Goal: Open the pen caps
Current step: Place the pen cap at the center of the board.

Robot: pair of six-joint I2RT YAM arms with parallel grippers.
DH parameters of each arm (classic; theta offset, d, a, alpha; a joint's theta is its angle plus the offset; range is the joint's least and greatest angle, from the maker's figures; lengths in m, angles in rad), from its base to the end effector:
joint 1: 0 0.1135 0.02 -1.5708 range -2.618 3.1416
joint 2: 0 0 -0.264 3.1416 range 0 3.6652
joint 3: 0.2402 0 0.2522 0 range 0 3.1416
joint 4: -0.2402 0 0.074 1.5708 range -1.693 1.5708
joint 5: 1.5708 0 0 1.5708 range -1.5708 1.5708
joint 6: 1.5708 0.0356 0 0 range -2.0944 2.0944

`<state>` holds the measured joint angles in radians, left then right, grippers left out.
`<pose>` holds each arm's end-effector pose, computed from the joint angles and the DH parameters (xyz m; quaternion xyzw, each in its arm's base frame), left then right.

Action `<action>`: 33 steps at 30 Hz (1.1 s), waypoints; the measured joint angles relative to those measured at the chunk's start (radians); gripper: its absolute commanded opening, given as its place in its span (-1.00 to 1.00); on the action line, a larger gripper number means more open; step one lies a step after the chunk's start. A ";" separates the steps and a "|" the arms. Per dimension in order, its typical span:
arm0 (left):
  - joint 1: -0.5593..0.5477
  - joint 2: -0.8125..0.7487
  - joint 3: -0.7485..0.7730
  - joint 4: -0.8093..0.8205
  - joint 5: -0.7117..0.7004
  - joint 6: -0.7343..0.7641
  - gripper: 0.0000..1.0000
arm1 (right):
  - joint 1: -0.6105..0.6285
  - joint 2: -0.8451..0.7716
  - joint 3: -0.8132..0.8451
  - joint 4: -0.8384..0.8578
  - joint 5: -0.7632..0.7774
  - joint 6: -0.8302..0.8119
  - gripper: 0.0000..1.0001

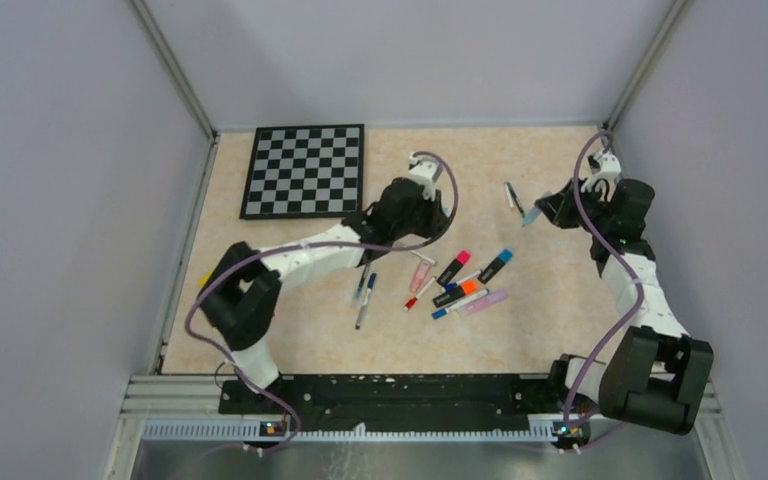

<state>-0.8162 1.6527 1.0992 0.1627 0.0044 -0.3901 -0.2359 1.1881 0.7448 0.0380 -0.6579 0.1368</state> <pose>0.2621 -0.2790 0.2571 0.1769 0.8119 -0.3171 0.4572 0.2601 -0.0401 0.2672 -0.0283 0.8094 0.2436 0.5335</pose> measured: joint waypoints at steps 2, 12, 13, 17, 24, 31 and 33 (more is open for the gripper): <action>0.013 0.122 0.157 -0.085 -0.033 0.000 -1.00 | -0.013 -0.003 -0.001 0.023 0.013 0.006 -1.00; 0.065 0.552 0.639 -0.364 -0.100 0.024 -0.87 | -0.042 -0.004 -0.013 0.057 0.037 0.038 -1.00; 0.071 0.575 0.658 -0.379 -0.100 0.026 -0.84 | -0.042 -0.004 -0.013 0.060 0.037 0.040 -1.00; 0.098 0.644 0.719 -0.429 -0.100 0.027 -0.62 | -0.042 -0.004 -0.013 0.067 0.036 0.048 -1.00; 0.128 0.676 0.764 -0.458 -0.102 0.032 -0.07 | -0.042 -0.004 -0.013 0.068 0.037 0.049 -1.00; 0.129 0.680 0.771 -0.471 -0.103 0.038 0.01 | -0.042 -0.004 -0.013 0.065 0.051 0.020 -1.00; 0.129 0.680 0.771 -0.474 -0.099 0.042 0.03 | -0.042 -0.004 -0.012 0.058 0.065 -0.018 -1.00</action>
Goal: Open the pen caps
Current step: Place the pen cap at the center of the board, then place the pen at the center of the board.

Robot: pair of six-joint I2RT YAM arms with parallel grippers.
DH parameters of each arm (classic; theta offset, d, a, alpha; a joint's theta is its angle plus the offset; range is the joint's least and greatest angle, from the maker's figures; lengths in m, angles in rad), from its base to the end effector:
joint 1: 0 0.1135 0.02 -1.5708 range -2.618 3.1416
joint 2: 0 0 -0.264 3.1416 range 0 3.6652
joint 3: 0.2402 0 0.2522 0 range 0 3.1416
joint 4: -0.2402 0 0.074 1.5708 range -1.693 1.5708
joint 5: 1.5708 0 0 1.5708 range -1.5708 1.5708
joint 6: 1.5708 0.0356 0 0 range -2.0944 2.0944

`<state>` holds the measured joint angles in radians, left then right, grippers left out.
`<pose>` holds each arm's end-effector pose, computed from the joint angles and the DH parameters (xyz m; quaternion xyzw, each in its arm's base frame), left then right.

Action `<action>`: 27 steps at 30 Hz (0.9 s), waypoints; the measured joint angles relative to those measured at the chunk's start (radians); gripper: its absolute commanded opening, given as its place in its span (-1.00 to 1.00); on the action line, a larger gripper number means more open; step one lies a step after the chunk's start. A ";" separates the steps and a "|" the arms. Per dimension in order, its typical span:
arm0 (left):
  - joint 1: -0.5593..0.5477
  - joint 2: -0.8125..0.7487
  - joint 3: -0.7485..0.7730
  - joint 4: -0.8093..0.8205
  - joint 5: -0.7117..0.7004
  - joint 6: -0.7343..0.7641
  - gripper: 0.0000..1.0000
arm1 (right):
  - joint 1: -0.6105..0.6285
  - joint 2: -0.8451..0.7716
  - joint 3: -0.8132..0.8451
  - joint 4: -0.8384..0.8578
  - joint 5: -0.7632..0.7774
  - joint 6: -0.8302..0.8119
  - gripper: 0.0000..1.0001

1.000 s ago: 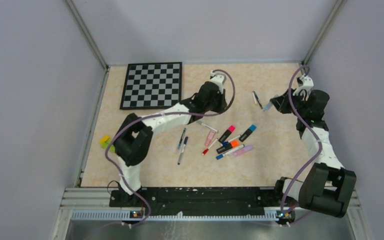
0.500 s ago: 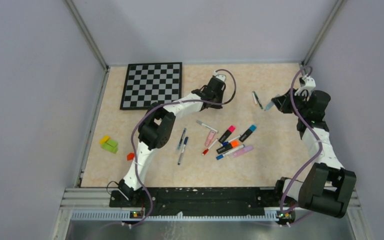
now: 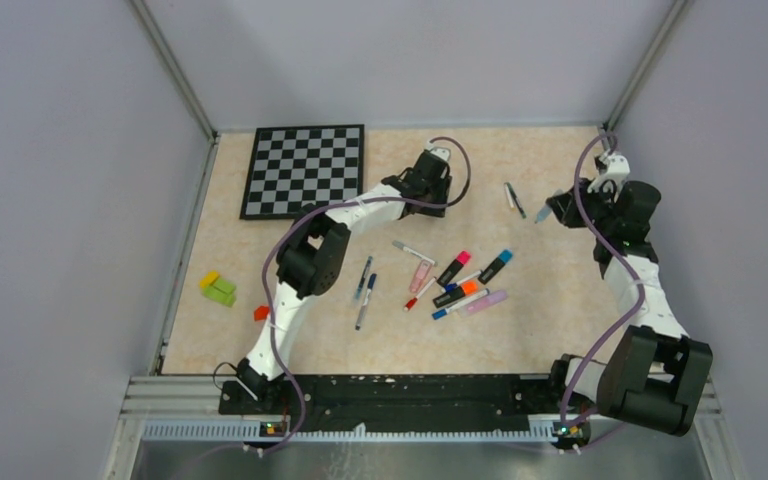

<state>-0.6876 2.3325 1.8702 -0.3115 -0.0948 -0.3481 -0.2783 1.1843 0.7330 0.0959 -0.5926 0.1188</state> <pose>0.4090 -0.3315 0.1725 0.1374 0.9105 -0.1539 0.3584 0.2594 -0.0535 0.2692 -0.0086 0.8026 0.1954 0.5635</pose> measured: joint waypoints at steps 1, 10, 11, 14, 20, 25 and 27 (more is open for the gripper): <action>0.000 0.000 0.000 -0.003 0.001 0.002 0.05 | 0.000 0.000 0.002 -0.011 0.007 -0.029 -1.00; 0.000 -0.266 -0.195 0.000 0.081 0.114 0.41 | -0.002 0.200 0.296 -0.354 0.048 -0.395 -1.00; 0.001 -0.348 -0.253 0.013 0.100 0.137 0.45 | -0.002 0.243 0.360 -0.411 0.055 -0.444 -1.00; 0.001 -0.575 -0.385 0.043 0.137 0.192 0.64 | 0.003 0.358 0.511 -0.551 0.080 -0.541 -1.00; 0.001 -0.979 -0.662 0.133 0.207 0.289 0.77 | 0.062 0.574 0.723 -0.786 0.194 -0.653 -1.00; 0.001 -1.170 -0.930 0.130 0.254 0.333 0.81 | 0.121 0.723 0.839 -0.901 0.262 -0.661 -1.00; 0.001 -1.225 -1.025 0.114 0.255 0.330 0.85 | 0.135 0.795 0.920 -0.939 0.272 -0.657 -1.00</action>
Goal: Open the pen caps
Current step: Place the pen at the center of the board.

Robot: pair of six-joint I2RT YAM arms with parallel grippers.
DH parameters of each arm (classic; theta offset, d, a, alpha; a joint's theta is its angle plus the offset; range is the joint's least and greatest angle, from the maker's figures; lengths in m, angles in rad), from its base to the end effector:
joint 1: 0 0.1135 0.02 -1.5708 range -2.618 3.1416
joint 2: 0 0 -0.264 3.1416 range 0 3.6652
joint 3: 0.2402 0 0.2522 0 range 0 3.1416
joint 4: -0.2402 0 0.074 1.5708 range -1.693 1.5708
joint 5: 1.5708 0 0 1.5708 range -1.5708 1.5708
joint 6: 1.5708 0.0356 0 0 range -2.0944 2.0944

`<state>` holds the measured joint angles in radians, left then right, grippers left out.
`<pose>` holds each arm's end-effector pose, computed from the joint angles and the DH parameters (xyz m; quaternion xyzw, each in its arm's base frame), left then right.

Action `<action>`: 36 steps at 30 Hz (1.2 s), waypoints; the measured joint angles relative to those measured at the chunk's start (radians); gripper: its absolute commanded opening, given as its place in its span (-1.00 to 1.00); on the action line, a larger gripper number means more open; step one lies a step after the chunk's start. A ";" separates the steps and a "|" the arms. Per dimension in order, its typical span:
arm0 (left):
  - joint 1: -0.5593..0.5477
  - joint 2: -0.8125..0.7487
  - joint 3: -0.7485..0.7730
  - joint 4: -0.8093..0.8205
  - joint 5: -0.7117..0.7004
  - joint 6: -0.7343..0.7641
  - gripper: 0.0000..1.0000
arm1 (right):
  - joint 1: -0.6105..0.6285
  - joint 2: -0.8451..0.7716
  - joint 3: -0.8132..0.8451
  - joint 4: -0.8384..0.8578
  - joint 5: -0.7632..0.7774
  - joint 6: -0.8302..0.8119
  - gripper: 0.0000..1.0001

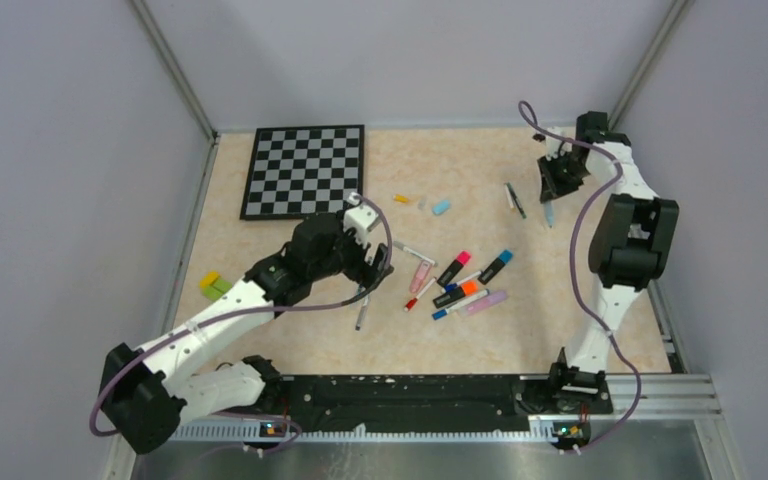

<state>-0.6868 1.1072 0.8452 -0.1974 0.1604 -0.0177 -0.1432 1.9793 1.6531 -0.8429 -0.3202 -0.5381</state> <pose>0.1912 -0.1641 0.2957 0.3180 0.7860 -0.2453 0.4701 0.4156 -0.0486 0.2349 -0.2209 0.9423 0.0814 0.2378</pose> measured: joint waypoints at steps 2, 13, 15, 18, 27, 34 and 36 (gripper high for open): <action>0.000 -0.058 -0.072 -0.014 -0.001 -0.010 0.87 | 0.011 0.074 0.087 -0.029 0.006 0.010 -0.98; 0.000 -0.289 -0.189 0.016 -0.007 -0.062 0.97 | 0.045 0.357 0.438 -0.173 0.004 0.098 -0.78; 0.000 -0.289 -0.201 0.020 -0.008 -0.068 0.98 | 0.052 0.392 0.485 -0.184 0.003 0.108 -0.71; 0.000 -0.288 -0.220 0.022 -0.007 -0.088 0.97 | 0.060 0.423 0.520 -0.195 0.003 0.122 -0.55; 0.000 -0.305 -0.274 0.077 0.004 -0.202 0.97 | 0.063 0.454 0.527 -0.193 -0.017 0.141 -0.31; 0.000 -0.335 -0.294 0.101 0.046 -0.315 0.97 | 0.061 0.370 0.391 -0.150 -0.044 0.150 -0.19; 0.000 -0.335 -0.294 0.101 0.058 -0.346 0.97 | 0.056 0.303 0.311 -0.126 -0.056 0.150 -0.19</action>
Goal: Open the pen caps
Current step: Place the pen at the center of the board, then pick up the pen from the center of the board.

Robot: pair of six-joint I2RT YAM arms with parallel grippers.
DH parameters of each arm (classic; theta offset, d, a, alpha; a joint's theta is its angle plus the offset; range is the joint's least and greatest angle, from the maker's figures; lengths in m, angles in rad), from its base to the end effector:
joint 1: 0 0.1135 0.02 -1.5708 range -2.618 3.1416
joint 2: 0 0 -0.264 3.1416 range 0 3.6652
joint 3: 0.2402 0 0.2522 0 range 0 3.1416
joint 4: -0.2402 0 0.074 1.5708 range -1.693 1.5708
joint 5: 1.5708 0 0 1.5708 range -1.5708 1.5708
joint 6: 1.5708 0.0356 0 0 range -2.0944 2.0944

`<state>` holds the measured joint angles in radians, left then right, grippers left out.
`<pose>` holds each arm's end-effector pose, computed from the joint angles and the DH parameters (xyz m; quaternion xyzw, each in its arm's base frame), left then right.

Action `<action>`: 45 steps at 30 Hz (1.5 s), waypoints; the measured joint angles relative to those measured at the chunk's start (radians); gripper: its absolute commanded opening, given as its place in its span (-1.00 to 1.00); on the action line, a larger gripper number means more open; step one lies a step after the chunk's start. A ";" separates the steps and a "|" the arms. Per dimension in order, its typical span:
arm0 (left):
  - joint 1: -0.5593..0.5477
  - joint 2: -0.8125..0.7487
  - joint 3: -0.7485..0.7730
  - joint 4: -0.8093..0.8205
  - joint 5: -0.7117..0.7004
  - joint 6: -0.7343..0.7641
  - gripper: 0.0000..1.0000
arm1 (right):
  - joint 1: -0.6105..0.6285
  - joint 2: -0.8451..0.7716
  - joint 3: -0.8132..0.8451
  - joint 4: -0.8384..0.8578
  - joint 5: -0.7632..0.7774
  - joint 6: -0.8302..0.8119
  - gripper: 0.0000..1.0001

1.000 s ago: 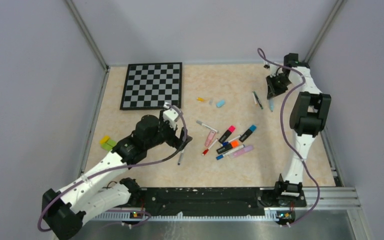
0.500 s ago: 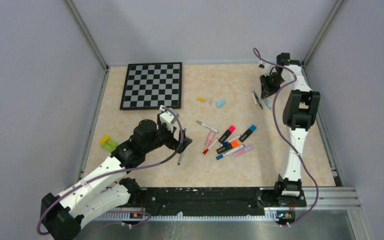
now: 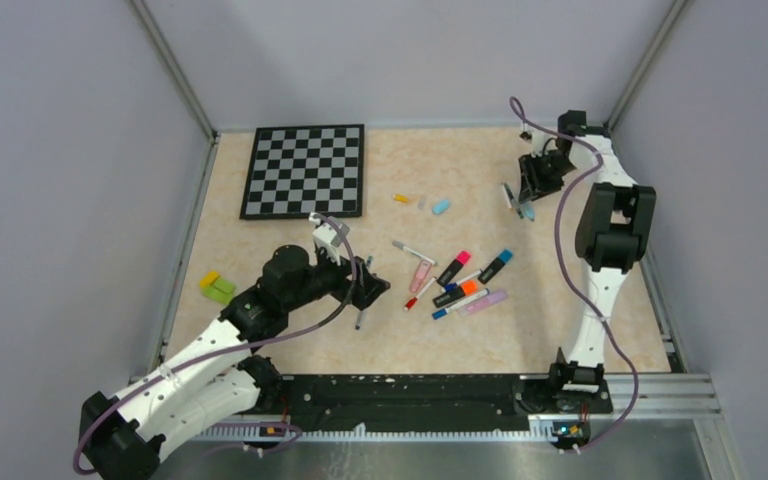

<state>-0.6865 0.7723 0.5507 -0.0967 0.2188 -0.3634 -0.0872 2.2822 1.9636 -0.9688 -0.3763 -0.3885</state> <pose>0.1392 -0.1241 0.2684 0.1927 0.7846 -0.3685 0.4598 0.4731 -0.0282 0.1909 -0.1721 0.9575 0.1473 0.1785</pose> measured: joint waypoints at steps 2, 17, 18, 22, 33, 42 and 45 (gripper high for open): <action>0.000 0.000 -0.001 0.000 0.004 -0.032 0.97 | -0.002 -0.090 -0.088 0.023 -0.020 0.000 -0.18; 0.000 0.183 0.004 -0.109 -0.138 -0.140 0.93 | -0.014 -1.004 -0.944 0.338 -0.419 0.022 0.06; 0.000 0.220 0.012 -0.130 -0.150 -0.139 0.88 | -0.014 -1.070 -1.014 0.377 -0.444 0.032 0.10; 0.000 0.386 0.080 -0.200 -0.198 -0.107 0.79 | -0.016 -1.295 -1.229 0.514 -0.493 0.060 0.10; 0.000 0.637 0.316 -0.162 -0.131 0.007 0.81 | -0.049 -1.370 -1.309 0.618 -0.539 0.040 0.10; 0.012 0.547 0.284 -0.094 -0.126 -0.008 0.97 | 0.112 -1.249 -1.285 0.560 -0.532 -0.107 0.17; 0.021 0.403 0.216 -0.078 -0.138 -0.021 0.98 | 0.258 -1.133 -1.213 0.510 -0.465 -0.166 0.19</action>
<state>-0.6651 1.1755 0.7670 -0.1745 0.0803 -0.3847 0.1707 1.1496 0.7509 -0.4591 -0.8417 -0.5549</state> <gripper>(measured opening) 0.987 0.582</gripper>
